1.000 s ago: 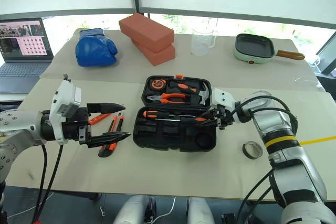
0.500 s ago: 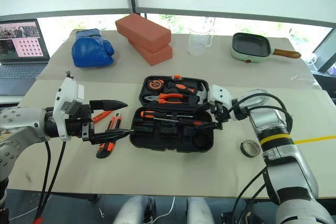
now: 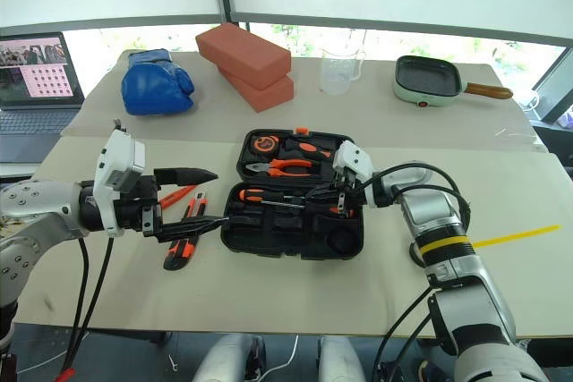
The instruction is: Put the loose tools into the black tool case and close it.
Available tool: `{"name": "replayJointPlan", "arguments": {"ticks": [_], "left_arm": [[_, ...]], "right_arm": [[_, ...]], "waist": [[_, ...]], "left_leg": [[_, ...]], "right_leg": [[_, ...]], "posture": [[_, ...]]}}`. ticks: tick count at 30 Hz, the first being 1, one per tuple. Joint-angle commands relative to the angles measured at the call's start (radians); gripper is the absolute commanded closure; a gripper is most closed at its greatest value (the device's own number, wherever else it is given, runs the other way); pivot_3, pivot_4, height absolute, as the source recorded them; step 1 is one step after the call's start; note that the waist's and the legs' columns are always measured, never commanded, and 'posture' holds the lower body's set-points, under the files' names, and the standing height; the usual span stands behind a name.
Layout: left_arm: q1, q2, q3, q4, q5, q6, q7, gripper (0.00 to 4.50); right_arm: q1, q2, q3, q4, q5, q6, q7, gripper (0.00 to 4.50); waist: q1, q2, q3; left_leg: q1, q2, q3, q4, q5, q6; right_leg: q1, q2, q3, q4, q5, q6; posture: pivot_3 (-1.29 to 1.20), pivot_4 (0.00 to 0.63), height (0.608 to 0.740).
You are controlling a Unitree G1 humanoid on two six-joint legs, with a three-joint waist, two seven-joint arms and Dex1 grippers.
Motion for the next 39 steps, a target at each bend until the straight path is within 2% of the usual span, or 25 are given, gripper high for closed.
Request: {"name": "replayJointPlan", "arguments": {"ticks": [1, 11, 17, 21, 26, 30, 35, 39], "left_arm": [[-0.021, 0.005, 0.002, 0.001, 0.004, -0.023, -0.002, 0.00], [-0.037, -0.001, -0.014, 0.023, 0.025, -0.034, -0.007, 0.00], [-0.006, 0.009, 0.007, 0.043, 0.049, -0.039, 0.000, 0.00], [0.058, 0.016, 0.062, 0.050, 0.070, -0.040, 0.031, 0.00], [0.277, 0.035, 0.257, 0.039, 0.113, -0.027, 0.068, 0.00], [0.569, 0.011, 0.486, 0.061, 0.226, -0.087, 0.034, 0.00], [0.754, 0.015, 0.596, 0.129, 0.319, -0.197, -0.041, 0.00], [0.726, 0.064, 0.574, 0.219, 0.354, -0.242, -0.067, 0.00]], "right_arm": [[0.035, -0.022, 0.044, -0.066, -0.045, -0.007, 0.008, 4.47], [0.063, -0.020, 0.139, -0.075, -0.195, -0.068, -0.075, 4.47], [0.023, -0.013, -0.025, -0.271, 0.046, 0.130, -0.020, 4.47], [-0.019, -0.061, -0.125, -0.369, 0.176, 0.293, -0.017, 4.47], [0.011, -0.180, -0.225, -0.529, 0.351, 0.466, 0.032, 3.22], [0.077, -0.248, -0.265, -0.651, 0.442, 0.508, 0.058, 1.86], [0.122, -0.267, -0.283, -0.734, 0.501, 0.521, 0.022, 0.10], [0.164, -0.278, -0.296, -0.783, 0.526, 0.521, -0.008, 0.03]], "waist": [[0.000, 0.000, 0.000], [0.000, 0.000, 0.000], [0.000, -0.001, 0.000], [-0.001, 0.000, 0.001], [0.000, 0.000, 0.001], [-0.005, 0.000, 0.001], [-0.001, 0.000, 0.002], [0.014, -0.001, 0.002]], "left_leg": [[0.000, 0.000, 0.000, 0.000, 0.000, 0.000], [0.003, 0.000, 0.000, 0.000, 0.000, 0.000], [0.002, 0.000, 0.000, 0.000, 0.000, 0.000], [-0.002, 0.001, 0.000, 0.000, 0.000, 0.000], [-0.004, 0.001, 0.000, -0.002, 0.000, 0.000], [-0.004, 0.001, 0.002, -0.007, 0.000, 0.000], [-0.003, 0.002, 0.006, -0.012, 0.001, -0.003], [-0.003, 0.002, 0.006, -0.012, 0.001, -0.003]], "right_leg": [[0.000, 0.000, 0.000, 0.000, 0.000, 0.000], [0.002, 0.000, 0.000, 0.000, 0.000, 0.000], [0.001, 0.001, 0.000, 0.000, 0.000, 0.000], [-0.003, 0.000, 0.000, 0.001, 0.000, 0.000], [-0.006, -0.001, 0.000, 0.000, 0.000, -0.001], [-0.010, -0.003, 0.000, 0.000, -0.001, -0.002], [-0.014, -0.004, -0.001, 0.000, -0.001, -0.005], [-0.014, -0.006, -0.002, -0.001, -0.001, -0.006]], "posture": [[0.00, 0.150, 0.738], [0.00, 0.150, 0.738], [0.00, 0.150, 0.738], [0.00, 0.150, 0.738], [0.00, 0.150, 0.738], [0.00, 0.150, 0.738], [0.00, 0.150, 0.738], [0.00, 0.150, 0.738]]}}
